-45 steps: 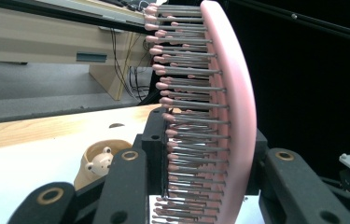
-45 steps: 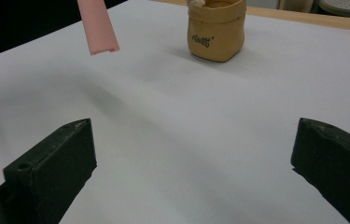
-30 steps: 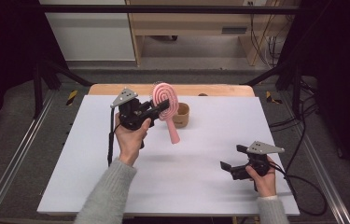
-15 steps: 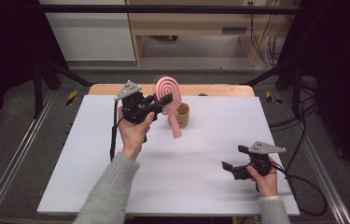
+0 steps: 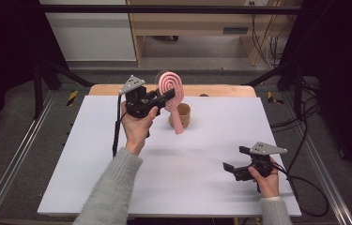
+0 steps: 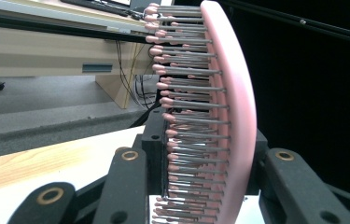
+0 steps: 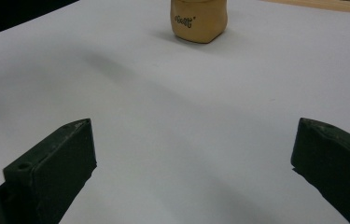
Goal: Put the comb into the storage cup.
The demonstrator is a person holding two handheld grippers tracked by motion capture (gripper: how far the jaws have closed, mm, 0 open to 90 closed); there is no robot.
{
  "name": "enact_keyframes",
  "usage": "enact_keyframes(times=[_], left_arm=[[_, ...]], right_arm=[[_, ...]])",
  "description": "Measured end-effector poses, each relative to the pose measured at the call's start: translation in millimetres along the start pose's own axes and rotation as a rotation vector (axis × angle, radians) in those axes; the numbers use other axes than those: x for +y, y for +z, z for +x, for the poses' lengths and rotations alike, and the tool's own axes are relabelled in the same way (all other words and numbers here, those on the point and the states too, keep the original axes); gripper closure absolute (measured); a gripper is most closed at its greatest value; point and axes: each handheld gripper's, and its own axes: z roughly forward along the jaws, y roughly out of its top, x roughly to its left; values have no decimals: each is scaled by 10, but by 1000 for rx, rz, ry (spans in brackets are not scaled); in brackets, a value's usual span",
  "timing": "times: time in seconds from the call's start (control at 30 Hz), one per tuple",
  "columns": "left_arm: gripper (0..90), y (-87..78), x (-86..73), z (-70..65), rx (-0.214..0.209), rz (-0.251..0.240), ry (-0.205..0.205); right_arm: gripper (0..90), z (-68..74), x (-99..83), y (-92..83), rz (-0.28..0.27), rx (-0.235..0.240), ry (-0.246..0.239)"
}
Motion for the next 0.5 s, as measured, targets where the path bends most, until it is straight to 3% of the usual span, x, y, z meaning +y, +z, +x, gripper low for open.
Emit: enact_keyframes(times=[0.5], left_arm=[[637, 144, 114, 56, 18, 1, 2]], right_arm=[[3, 3, -2, -5, -3, 3, -3]])
